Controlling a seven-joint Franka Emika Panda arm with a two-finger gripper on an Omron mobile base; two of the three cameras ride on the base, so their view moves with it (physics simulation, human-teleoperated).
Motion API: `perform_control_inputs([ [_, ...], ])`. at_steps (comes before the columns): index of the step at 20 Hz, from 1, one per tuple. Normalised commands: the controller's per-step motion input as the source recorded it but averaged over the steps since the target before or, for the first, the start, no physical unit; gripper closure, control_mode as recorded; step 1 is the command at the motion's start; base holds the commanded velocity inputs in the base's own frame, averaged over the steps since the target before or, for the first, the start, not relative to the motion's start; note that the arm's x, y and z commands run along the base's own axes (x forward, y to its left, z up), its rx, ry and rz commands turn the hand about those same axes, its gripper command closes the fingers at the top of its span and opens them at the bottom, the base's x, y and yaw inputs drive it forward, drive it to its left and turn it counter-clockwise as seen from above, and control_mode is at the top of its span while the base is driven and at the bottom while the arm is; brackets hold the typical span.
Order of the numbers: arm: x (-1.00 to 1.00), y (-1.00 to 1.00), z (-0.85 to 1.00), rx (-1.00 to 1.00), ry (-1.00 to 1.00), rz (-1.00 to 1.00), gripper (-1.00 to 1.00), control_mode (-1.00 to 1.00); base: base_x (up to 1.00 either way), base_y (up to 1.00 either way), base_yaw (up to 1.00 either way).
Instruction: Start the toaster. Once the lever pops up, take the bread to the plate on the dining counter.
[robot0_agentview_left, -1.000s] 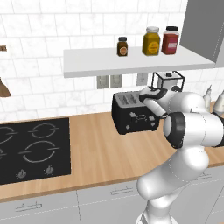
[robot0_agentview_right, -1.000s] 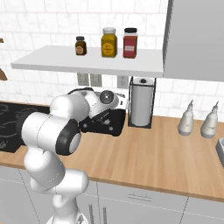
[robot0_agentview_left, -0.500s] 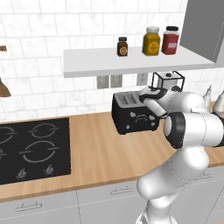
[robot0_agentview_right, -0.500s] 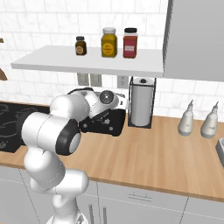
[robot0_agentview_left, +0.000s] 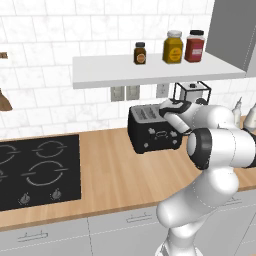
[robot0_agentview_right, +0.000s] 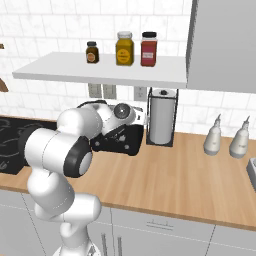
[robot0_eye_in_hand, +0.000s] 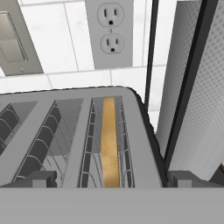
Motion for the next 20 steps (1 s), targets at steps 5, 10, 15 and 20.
perform_control_inputs([
  [5,0.00,0.00,0.00,0.00,0.00,0.00,-1.00,-1.00,0.00,0.00,0.00],
  [10,0.00,0.00,0.00,0.00,0.00,0.00,-1.00,-1.00,0.00,0.00,0.00],
  [15,0.00,0.00,0.00,0.00,0.00,0.00,-1.00,-1.00,0.00,0.00,0.00],
  [20,0.00,0.00,0.00,0.00,0.00,0.00,-1.00,-1.00,0.00,0.00,0.00],
])
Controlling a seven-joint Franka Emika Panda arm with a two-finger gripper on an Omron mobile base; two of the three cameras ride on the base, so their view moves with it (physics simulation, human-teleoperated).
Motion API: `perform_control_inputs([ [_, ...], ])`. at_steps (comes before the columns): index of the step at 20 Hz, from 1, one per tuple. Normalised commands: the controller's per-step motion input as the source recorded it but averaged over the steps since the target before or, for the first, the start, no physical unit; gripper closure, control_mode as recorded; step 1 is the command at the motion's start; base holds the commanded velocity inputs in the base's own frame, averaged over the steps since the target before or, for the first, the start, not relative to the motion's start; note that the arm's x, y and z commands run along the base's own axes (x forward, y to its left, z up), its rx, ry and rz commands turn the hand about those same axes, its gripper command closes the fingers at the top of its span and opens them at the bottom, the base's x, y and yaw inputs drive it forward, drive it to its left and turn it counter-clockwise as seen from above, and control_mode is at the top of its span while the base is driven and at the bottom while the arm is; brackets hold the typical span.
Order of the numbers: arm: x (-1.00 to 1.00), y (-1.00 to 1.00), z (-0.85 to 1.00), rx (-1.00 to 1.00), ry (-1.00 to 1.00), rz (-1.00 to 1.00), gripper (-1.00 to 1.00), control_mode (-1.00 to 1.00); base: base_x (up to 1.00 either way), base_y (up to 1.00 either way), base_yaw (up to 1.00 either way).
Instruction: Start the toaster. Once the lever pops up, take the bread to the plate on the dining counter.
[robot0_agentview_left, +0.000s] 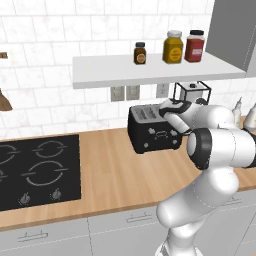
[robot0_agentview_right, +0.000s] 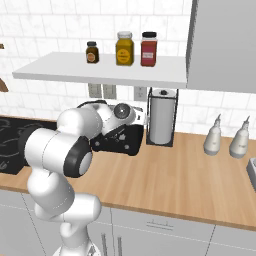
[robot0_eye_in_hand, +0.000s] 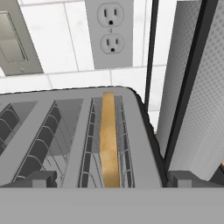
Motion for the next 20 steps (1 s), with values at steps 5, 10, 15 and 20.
perform_control_inputs([
  [5,0.00,0.00,0.00,0.00,0.00,0.00,-1.00,-1.00,0.00,0.00,0.00],
  [10,0.00,0.00,0.00,0.00,0.00,0.00,-1.00,-1.00,0.00,0.00,0.00],
  [15,0.00,0.00,0.00,0.00,0.00,0.00,-1.00,-1.00,0.00,0.00,0.00],
  [20,0.00,0.00,0.00,0.00,0.00,0.00,-1.00,-1.00,0.00,0.00,0.00],
])
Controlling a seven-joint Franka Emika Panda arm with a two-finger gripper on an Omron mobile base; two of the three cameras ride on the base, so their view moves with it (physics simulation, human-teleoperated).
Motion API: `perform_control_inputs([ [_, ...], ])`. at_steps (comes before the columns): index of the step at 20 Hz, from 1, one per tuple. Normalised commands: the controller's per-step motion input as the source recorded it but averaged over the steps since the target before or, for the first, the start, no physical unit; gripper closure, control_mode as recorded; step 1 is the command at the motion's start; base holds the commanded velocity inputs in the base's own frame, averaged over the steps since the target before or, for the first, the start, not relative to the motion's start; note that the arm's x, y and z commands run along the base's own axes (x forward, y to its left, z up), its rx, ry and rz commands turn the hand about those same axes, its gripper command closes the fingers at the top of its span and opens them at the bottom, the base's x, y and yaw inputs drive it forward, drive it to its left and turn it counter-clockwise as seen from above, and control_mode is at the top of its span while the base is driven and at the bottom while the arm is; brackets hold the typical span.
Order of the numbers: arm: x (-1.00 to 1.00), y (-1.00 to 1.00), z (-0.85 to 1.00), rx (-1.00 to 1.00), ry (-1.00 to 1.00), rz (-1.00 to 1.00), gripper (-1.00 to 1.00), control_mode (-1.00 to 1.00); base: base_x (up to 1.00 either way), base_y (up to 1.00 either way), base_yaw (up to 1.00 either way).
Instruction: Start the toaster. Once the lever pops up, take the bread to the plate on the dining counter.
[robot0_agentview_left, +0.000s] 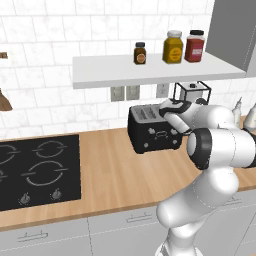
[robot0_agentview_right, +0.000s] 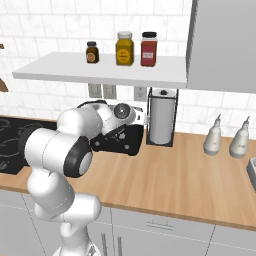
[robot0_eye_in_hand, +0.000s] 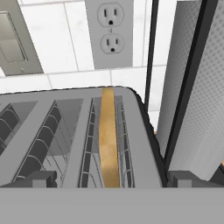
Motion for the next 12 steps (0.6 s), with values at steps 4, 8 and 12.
perform_control_inputs([
  [4,0.00,0.00,0.00,0.00,0.00,0.00,-1.00,-1.00,0.00,0.00,0.00],
  [8,0.00,0.00,0.00,0.00,0.00,0.00,-1.00,-1.00,0.00,0.00,0.00],
  [12,0.00,0.00,0.00,0.00,0.00,0.00,-1.00,-1.00,0.00,0.00,0.00],
])
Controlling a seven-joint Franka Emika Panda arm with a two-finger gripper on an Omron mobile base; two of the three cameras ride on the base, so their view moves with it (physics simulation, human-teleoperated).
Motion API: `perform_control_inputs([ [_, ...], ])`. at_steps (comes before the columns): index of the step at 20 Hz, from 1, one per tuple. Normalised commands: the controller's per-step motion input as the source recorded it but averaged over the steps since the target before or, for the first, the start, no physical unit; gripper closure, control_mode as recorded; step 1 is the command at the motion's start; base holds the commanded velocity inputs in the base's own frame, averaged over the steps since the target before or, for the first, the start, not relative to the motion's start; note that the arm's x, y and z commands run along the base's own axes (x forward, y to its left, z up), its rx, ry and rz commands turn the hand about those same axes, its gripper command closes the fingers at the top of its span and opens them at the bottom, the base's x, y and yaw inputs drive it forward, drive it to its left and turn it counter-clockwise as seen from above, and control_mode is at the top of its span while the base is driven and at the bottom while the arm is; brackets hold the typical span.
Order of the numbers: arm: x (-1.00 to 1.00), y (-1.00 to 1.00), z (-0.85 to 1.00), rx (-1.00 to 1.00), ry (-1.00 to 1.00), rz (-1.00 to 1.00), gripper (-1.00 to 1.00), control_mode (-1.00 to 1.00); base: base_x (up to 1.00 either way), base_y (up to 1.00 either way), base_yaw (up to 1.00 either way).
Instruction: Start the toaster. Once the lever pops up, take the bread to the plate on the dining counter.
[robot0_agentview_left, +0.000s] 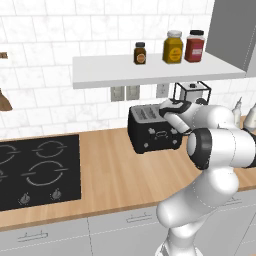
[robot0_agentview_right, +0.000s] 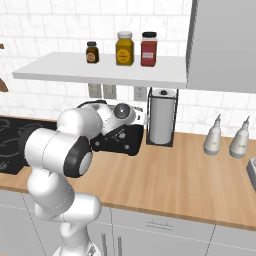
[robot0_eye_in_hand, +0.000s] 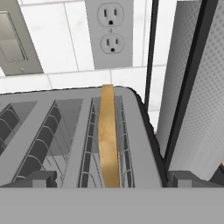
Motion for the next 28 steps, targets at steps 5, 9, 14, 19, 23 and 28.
perform_control_inputs([
  [5,0.00,0.00,0.00,0.00,0.00,0.00,-1.00,-1.00,0.00,0.00,0.00],
  [9,0.00,0.00,0.00,0.00,0.00,0.00,-1.00,-1.00,0.00,0.00,0.00],
  [14,0.00,0.00,0.00,0.00,0.00,0.00,-1.00,-1.00,0.00,0.00,0.00],
  [19,0.00,0.00,0.00,0.00,0.00,0.00,-1.00,-1.00,0.00,0.00,0.00],
  [23,0.00,0.00,0.00,0.00,0.00,0.00,-1.00,-1.00,0.00,0.00,0.00],
  [28,0.00,0.00,0.00,0.00,0.00,0.00,-1.00,-1.00,0.00,0.00,0.00],
])
